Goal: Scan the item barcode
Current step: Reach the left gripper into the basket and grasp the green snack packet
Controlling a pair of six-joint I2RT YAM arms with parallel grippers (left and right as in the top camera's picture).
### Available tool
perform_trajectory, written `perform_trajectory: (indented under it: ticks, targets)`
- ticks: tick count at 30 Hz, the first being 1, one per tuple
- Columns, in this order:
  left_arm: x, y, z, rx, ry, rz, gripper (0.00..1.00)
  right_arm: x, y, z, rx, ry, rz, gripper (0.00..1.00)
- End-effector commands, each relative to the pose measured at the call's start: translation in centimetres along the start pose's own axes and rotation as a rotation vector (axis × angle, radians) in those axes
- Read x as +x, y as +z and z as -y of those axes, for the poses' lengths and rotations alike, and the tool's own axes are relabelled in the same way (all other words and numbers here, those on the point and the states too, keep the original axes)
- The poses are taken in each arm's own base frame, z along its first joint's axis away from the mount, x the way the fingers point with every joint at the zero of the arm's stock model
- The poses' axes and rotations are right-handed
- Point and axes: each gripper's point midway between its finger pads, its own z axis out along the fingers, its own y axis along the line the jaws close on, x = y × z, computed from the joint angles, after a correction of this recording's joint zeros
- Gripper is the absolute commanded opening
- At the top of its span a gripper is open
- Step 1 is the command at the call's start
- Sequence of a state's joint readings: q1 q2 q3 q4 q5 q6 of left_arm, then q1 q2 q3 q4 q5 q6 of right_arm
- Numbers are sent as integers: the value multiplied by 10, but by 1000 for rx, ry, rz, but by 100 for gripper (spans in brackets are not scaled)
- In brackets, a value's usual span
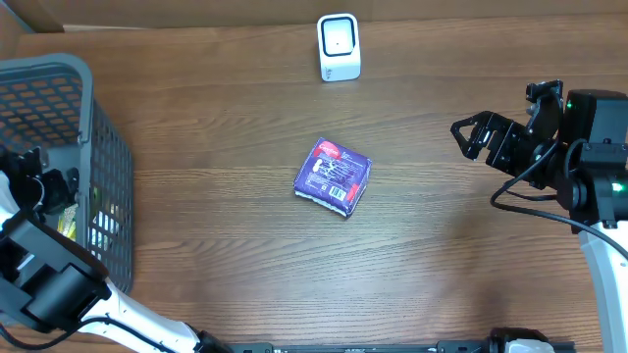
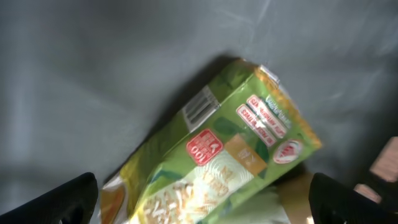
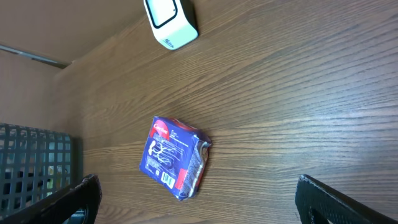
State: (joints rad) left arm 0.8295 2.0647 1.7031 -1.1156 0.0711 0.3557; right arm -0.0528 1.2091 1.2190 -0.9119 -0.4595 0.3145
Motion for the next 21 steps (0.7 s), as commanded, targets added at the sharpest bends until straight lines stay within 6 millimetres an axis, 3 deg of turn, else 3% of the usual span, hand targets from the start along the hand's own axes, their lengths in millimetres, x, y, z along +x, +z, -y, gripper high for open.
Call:
perform_trajectory:
  ticks: [1,5,7,10,12,14,21]
  targets:
    - [18,21,-3,-64,96,-83,100,-9,-7,-5,-5,-13,35,100]
    - [29,35,-8,-95,96,-109,95,-9,-7,-5,-5,-13,35,100]
    - [29,40,-7,-96,91,-105,88,-10,-7,-5,-5,-14,36,100]
    - [28,42,-8,-101,86,-95,66,-11,-7,-6,-7,-16,41,100]
    - [24,42,-9,-108,66,-78,44,-12,-7,-6,-9,-14,44,100]
    - [19,43,-11,-117,21,-55,31,-13,-7,-6,-10,-1,48,100]
    - [8,39,-13,-129,-146,-5,11,-13,-8,-7,-12,8,51,100]
